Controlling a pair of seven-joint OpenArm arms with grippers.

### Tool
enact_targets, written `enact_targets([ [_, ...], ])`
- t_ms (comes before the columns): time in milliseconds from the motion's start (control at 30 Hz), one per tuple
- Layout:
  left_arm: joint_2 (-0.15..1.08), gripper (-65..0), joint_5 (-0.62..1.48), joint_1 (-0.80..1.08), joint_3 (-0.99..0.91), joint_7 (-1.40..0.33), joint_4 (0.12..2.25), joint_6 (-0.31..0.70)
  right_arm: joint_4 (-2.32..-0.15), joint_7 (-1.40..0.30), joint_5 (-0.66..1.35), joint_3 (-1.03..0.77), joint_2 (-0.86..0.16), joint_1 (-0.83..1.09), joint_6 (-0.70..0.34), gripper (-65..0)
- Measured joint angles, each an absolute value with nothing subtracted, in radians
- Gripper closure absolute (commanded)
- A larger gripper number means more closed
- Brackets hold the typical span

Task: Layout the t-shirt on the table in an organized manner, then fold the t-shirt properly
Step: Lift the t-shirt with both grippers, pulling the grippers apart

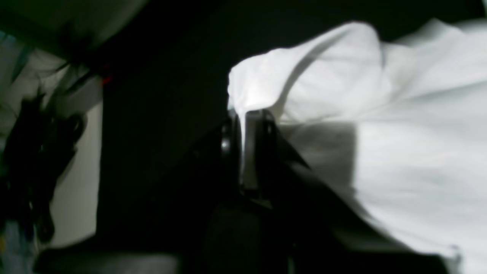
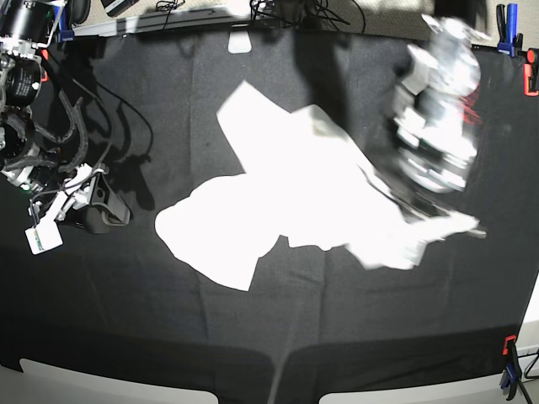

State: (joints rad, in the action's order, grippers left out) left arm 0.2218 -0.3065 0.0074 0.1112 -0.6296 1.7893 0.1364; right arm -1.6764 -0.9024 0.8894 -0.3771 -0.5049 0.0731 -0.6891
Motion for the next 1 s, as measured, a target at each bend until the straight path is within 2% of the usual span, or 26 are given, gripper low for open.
enact_targets([
  [133,0.228,0.0,-0.152,0.01,0.072,-0.66,1.789,0.135,-1.676,-0.899,0.777,-0.377,-0.453,0.067,-0.689,-28.9],
  [233,0.225,0.0,-0.084,0.014,0.076,-0.659,1.789,0.135,-1.676,-0.896,0.593,-0.341,-0.415,0.066,-0.69,-28.9],
  [333,0.227,0.0,-0.051,0.014,0.076,-0.659,1.789,0.135,-1.675,-0.834,0.442,-0.26,-0.405,0.067,-0.69,-28.9],
  [433,0.227,0.0,-0.044,0.014,0.076,-0.659,1.789,0.135,-1.675,-0.733,0.377,-0.173,-0.396,0.064,-0.691,-28.9],
  [600,0.228,0.0,-0.041,0.014,0.076,-0.663,1.789,0.135,-1.625,-0.59,0.202,-0.056,-0.394,0.039,-0.574,-28.8],
  [733,0.227,0.0,-0.041,0.014,0.076,-0.663,1.789,0.135,-1.458,-0.583,0.193,-0.019,-0.391,-0.052,-0.553,-28.9],
  [1000,0.227,0.0,-0.041,0.015,0.076,-0.663,1.789,0.136,-1.111,-0.582,0.354,-0.022,-0.388,-0.266,-0.542,-28.8],
])
